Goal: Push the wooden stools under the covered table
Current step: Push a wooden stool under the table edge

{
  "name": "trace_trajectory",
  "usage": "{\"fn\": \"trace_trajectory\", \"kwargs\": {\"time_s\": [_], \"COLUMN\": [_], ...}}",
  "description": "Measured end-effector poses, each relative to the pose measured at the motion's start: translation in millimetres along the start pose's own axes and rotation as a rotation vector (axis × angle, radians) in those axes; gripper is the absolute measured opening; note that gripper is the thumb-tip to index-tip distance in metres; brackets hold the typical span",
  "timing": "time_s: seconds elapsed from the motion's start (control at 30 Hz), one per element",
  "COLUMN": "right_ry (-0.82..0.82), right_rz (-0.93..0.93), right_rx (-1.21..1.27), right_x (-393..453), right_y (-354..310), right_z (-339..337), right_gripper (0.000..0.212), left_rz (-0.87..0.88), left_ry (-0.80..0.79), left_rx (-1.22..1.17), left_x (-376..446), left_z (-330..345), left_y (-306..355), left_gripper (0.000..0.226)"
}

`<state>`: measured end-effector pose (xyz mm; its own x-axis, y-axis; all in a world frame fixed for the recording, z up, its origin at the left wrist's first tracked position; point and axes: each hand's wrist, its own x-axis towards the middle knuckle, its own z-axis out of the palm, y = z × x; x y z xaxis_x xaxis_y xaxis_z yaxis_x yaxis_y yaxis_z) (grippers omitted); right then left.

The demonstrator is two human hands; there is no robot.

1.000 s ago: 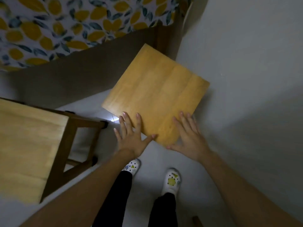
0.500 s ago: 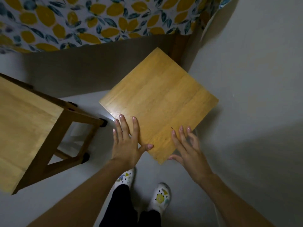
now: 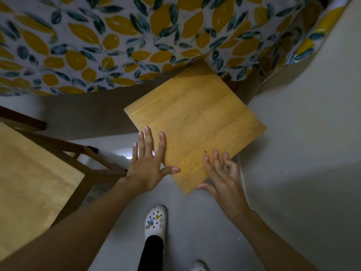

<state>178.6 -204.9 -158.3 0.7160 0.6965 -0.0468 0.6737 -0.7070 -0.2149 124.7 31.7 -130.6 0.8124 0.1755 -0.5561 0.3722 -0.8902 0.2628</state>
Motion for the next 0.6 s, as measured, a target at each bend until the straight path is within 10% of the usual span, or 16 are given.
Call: {"fn": "trace_trajectory", "kwargs": {"time_s": [0.6], "right_ry": [-0.073], "right_rz": [0.1], "right_rx": [0.015], "right_x": [176], "right_y": [-8], "right_z": [-8], "right_gripper": [0.082], "left_rz": [0.025], "left_ry": [-0.045], "left_rx": [0.034], "left_x": [138], "left_z": [-120], "left_y": [-56], "left_gripper": [0.113]}}
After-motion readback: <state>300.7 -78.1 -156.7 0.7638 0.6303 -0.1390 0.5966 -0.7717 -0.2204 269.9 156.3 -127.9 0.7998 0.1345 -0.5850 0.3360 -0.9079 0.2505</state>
